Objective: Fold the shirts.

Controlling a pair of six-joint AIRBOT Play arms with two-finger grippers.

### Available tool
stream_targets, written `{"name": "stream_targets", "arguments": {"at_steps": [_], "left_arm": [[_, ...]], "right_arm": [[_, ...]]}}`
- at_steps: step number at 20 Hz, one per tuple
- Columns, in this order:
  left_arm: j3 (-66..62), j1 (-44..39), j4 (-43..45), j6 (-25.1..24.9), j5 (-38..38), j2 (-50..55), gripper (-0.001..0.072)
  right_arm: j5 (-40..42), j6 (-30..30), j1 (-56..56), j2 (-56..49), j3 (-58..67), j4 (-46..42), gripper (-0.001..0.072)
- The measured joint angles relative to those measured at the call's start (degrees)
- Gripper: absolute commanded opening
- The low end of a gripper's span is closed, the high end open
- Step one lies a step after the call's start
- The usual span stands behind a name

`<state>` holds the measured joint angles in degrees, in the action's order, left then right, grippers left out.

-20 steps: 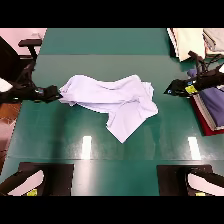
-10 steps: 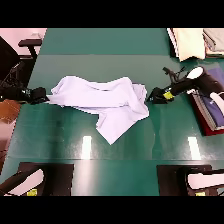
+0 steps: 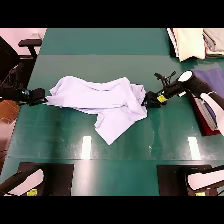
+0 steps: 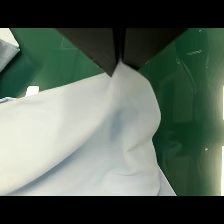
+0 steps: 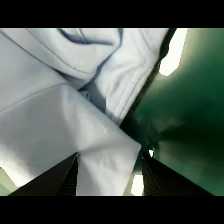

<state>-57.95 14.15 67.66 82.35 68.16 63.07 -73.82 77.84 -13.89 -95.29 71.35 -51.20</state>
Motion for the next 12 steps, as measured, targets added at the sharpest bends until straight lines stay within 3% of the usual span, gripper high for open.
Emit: {"name": "stream_targets", "arguments": {"at_steps": [1,5,6,12], "left_arm": [[0.0,0.0,0.0,0.1,0.0,0.0,0.003],[0.0,0.0,0.0,0.1,0.3,0.0,0.003],[0.0,0.0,0.0,0.1,0.3,0.0,0.003],[-1.6,0.0,-0.2,0.2,1.1,-2.0,0.003]], "right_arm": [[-0.4,0.0,0.0,-0.1,0.0,0.1,0.0428],[-1.0,0.0,-1.0,-0.2,0.0,0.2,0.0046],[-0.9,0.0,-1.3,-0.2,0.0,0.2,0.0012],[1.4,0.0,-0.5,4.5,1.5,0.0,0.0011]]}}
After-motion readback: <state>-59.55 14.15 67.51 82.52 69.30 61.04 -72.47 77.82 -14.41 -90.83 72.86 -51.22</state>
